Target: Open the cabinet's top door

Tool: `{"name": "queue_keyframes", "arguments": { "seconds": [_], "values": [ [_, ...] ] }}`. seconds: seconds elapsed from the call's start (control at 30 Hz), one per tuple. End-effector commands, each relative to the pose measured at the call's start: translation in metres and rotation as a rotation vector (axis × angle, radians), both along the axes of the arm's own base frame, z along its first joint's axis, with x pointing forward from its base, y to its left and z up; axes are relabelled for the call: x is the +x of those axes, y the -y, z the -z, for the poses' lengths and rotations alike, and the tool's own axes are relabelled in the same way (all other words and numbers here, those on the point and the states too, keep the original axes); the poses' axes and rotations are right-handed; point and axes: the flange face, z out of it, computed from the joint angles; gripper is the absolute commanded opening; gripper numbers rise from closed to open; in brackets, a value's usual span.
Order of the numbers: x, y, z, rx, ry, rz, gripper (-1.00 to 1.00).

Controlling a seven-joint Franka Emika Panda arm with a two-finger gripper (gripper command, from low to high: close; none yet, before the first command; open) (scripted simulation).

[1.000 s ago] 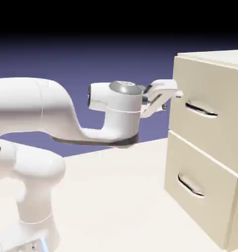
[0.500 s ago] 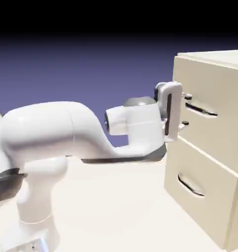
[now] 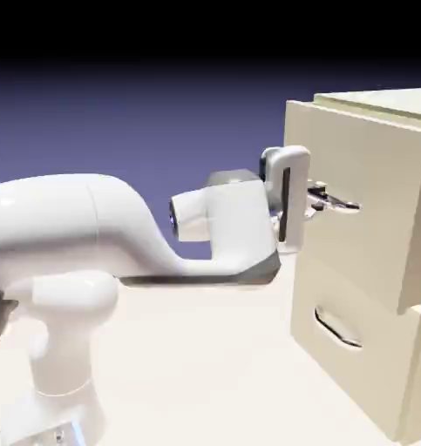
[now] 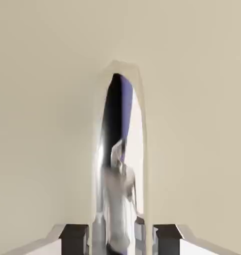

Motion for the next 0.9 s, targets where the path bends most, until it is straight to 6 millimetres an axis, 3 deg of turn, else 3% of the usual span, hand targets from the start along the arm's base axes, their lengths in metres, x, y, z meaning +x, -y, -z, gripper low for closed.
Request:
{"name": "queue_keyframes", "arguments": {
  "seconds": [0.0,0.73,0.77,0.8,0.87],
  "values": [
    [-0.009,0.0,0.0,0.0,0.0,0.0,-1.0],
    [-0.223,0.0,0.0,0.0,0.0,0.0,-1.0],
    [-0.224,0.0,0.0,0.0,0.0,0.0,-1.0],
    [-0.224,0.0,0.0,0.0,0.0,0.0,1.0],
    [-0.235,0.001,0.0,0.002,0.0,0.0,1.0]
  ]
}}
